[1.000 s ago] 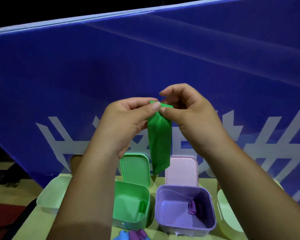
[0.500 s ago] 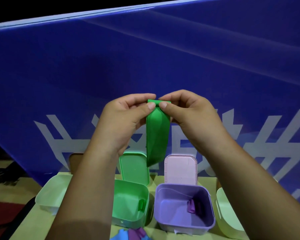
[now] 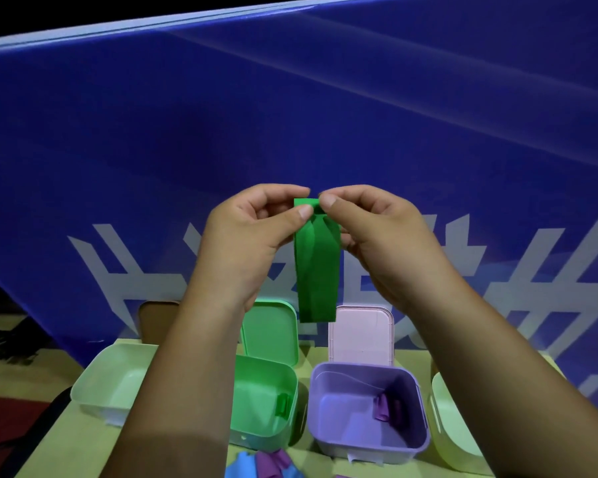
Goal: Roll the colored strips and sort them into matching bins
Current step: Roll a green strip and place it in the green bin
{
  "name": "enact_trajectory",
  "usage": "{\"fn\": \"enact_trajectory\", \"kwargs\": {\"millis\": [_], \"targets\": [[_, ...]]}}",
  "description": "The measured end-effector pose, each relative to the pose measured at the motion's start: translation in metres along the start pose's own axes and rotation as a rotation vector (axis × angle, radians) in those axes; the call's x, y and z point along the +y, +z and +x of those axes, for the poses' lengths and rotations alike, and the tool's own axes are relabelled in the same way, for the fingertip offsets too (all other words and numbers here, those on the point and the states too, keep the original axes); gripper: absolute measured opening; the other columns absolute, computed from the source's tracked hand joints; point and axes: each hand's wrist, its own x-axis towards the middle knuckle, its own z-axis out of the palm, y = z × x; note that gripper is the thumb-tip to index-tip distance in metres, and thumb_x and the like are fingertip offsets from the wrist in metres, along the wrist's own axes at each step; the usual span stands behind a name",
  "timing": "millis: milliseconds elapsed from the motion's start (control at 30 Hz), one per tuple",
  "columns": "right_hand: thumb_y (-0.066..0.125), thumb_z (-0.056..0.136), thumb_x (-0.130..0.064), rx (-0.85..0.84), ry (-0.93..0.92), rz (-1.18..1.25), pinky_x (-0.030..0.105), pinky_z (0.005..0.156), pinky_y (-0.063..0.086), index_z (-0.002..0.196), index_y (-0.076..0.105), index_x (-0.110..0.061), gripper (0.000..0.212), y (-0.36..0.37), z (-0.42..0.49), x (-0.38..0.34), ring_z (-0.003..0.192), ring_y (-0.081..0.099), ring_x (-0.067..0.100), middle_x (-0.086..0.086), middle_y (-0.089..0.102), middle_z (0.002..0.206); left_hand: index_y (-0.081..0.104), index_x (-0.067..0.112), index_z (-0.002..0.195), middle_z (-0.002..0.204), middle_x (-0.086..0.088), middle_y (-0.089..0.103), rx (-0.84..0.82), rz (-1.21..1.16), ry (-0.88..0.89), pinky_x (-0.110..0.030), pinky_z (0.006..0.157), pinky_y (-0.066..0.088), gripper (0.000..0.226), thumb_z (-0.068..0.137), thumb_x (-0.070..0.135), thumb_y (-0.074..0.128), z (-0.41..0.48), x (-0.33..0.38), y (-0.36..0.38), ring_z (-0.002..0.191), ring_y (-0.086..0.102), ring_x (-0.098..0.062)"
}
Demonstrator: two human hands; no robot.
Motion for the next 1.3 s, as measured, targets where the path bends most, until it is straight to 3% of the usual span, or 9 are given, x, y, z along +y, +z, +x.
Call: {"fn": "enact_trajectory", "kwargs": {"millis": [67,300,433,567,733,900,1067,1200,1300], "targets": [[0.072,0.102,-0.023,0.011,-0.013,-0.025,0.036,0.082,0.063,0.111,0.079,-0.014,0.014,0.000,-0.001,-0.001,0.086,0.076,0.015,0.008,0.081,0.099,0.081,0.014,0.115,0.105,-0.010,0.081,0.002,0.003,0.012,-0.041,0.093,0.064,0.023,0.095,0.004,0.079,-0.001,-0.001,-0.002,0.103,0.080,-0.029],[0.072,0.101,-0.014,0.081,-0.083,-0.099,0.043,0.091,0.062,0.112,0.079,-0.020,0.014,0.004,-0.003,0.001,0.102,0.075,0.030,0.009,0.079,0.102,0.075,0.006,0.121,0.109,-0.014,0.082,-0.003,-0.106,-0.089,-0.045,0.098,0.064,0.022,0.100,0.003,0.071,-0.005,-0.001,0.002,0.106,0.080,-0.031],[0.073,0.101,-0.010,0.078,-0.093,-0.127,0.041,0.092,0.064,0.112,0.078,-0.021,0.017,0.003,-0.004,-0.001,0.099,0.076,0.022,0.005,0.079,0.100,0.076,0.007,0.119,0.108,-0.013,0.082,-0.013,-0.091,-0.108,-0.046,0.096,0.064,0.019,0.101,0.013,0.073,-0.006,-0.002,0.000,0.104,0.081,-0.030],[0.073,0.099,-0.007,0.077,-0.095,-0.133,0.044,0.091,0.064,0.112,0.078,-0.020,0.019,0.004,-0.004,0.000,0.098,0.076,0.025,0.006,0.078,0.099,0.077,0.009,0.118,0.106,-0.012,0.083,0.003,-0.064,-0.088,-0.048,0.096,0.064,0.018,0.100,0.009,0.074,-0.004,-0.004,0.000,0.101,0.081,-0.030],[0.076,0.100,-0.028,0.059,-0.049,-0.064,0.049,0.093,0.065,0.113,0.078,-0.022,0.015,0.003,-0.003,0.003,0.100,0.077,0.031,0.014,0.077,0.105,0.078,0.012,0.119,0.108,-0.014,0.081,-0.002,-0.033,-0.041,-0.049,0.099,0.063,0.022,0.100,0.003,0.073,-0.006,-0.005,-0.003,0.105,0.080,-0.031],[0.075,0.101,-0.023,0.090,-0.055,-0.098,0.033,0.079,0.061,0.106,0.080,-0.018,0.009,0.005,-0.002,0.007,0.078,0.071,0.009,0.004,0.079,0.092,0.078,0.013,0.119,0.111,-0.015,0.079,-0.023,-0.059,-0.055,-0.047,0.098,0.064,0.024,0.099,0.002,0.073,-0.006,-0.009,-0.003,0.108,0.078,-0.032],[0.076,0.100,-0.017,0.083,-0.090,-0.130,0.052,0.092,0.061,0.108,0.080,-0.023,0.011,0.004,-0.001,0.010,0.099,0.074,0.033,0.014,0.077,0.101,0.076,0.006,0.117,0.108,-0.014,0.082,-0.009,-0.136,-0.122,-0.039,0.090,0.064,0.019,0.100,0.014,0.075,-0.006,-0.007,0.002,0.102,0.081,-0.029],[0.076,0.098,-0.011,0.070,-0.089,-0.118,0.053,0.095,0.061,0.113,0.078,-0.021,0.018,0.004,-0.002,0.008,0.099,0.075,0.030,0.010,0.077,0.098,0.079,0.007,0.113,0.104,-0.015,0.082,0.005,-0.091,-0.108,-0.042,0.089,0.064,0.015,0.099,0.013,0.076,-0.005,-0.008,0.003,0.099,0.081,-0.032],[0.077,0.098,-0.021,0.063,-0.044,-0.069,0.058,0.096,0.061,0.112,0.078,-0.023,0.015,0.004,-0.002,0.009,0.096,0.076,0.026,0.012,0.077,0.099,0.080,0.011,0.114,0.106,-0.013,0.082,0.010,-0.052,-0.069,-0.046,0.095,0.064,0.017,0.097,0.008,0.077,-0.004,-0.010,-0.001,0.102,0.080,-0.031]]}}
